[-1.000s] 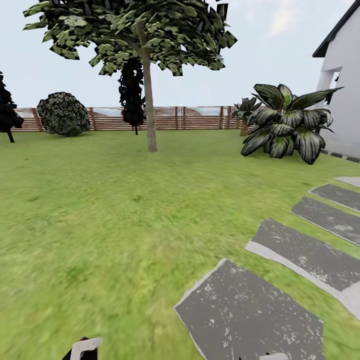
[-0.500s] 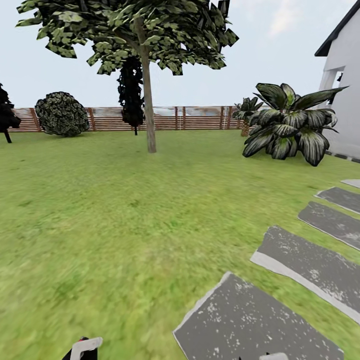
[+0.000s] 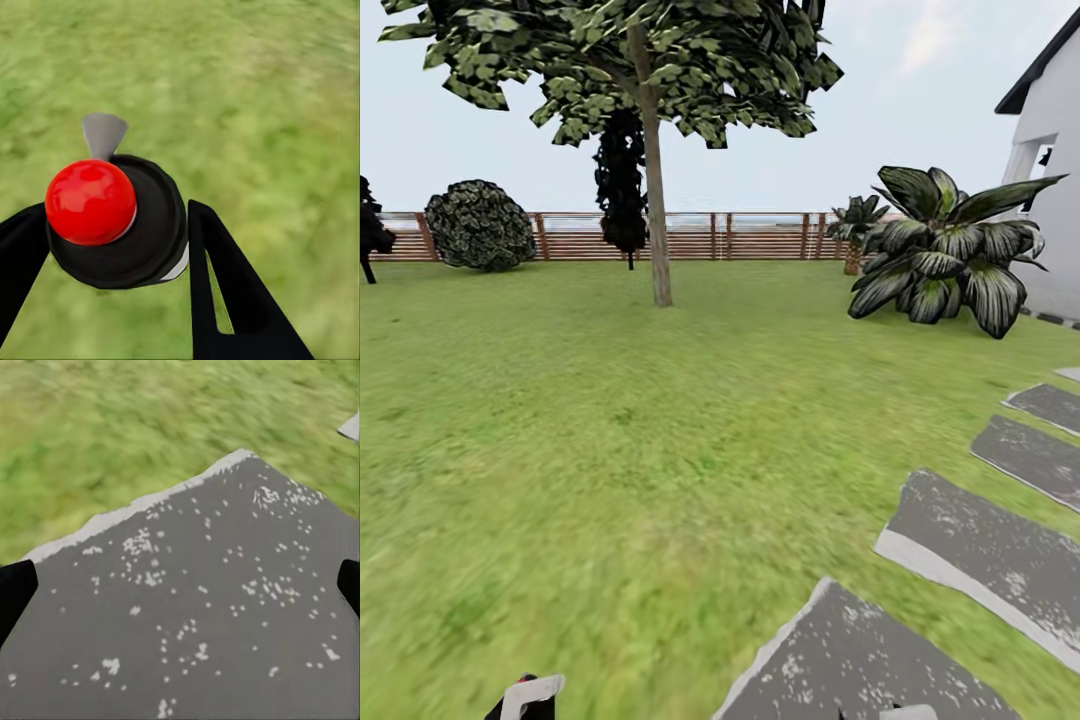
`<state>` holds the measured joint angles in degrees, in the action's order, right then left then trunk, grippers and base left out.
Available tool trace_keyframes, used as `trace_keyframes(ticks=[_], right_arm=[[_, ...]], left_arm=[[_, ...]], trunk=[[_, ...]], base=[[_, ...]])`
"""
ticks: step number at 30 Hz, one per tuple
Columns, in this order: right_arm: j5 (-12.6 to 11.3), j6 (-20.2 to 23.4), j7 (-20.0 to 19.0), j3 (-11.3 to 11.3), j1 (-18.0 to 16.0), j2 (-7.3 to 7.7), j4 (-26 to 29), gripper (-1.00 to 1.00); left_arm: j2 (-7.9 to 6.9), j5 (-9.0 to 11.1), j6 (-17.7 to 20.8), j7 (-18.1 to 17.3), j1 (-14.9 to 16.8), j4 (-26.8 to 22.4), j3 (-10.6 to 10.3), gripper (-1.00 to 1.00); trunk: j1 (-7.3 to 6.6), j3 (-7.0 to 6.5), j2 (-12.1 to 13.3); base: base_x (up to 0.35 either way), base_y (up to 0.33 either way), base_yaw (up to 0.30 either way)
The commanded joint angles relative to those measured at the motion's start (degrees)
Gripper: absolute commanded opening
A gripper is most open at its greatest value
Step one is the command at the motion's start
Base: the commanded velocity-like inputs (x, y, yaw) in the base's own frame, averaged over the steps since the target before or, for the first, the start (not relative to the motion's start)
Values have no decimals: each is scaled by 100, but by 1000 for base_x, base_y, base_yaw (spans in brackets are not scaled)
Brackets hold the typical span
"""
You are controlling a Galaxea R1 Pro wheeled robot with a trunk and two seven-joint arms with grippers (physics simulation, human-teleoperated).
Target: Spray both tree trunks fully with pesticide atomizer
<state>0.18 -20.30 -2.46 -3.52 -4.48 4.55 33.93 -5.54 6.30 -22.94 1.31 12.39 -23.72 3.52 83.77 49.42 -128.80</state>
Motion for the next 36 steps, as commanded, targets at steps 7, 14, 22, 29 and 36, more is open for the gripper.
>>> trace_keyframes(ticks=[7,14,22,29,36], right_arm=[[0,0,0,-8,0,1,0,100],[0,-1,0,-9,0,2,0,100],[0,-4,0,-9,0,2,0,100],[0,-4,0,-9,0,2,0,100],[-1,-4,0,-9,0,0,0,100]], left_arm=[[0,2,-1,2,0,-1,0,-100],[-6,2,-8,0,0,-1,0,-100],[-9,3,-11,0,0,-1,0,-100],[-9,3,-15,0,0,-1,0,-100],[-9,3,-22,0,0,-2,0,-100]], trunk=[[0,0,0],[0,0,0],[0,0,0],[0,0,0],[0,0,0]], base=[[339,0,0],[339,0,0],[339,0,0],[339,0,0],[339,0,0]])
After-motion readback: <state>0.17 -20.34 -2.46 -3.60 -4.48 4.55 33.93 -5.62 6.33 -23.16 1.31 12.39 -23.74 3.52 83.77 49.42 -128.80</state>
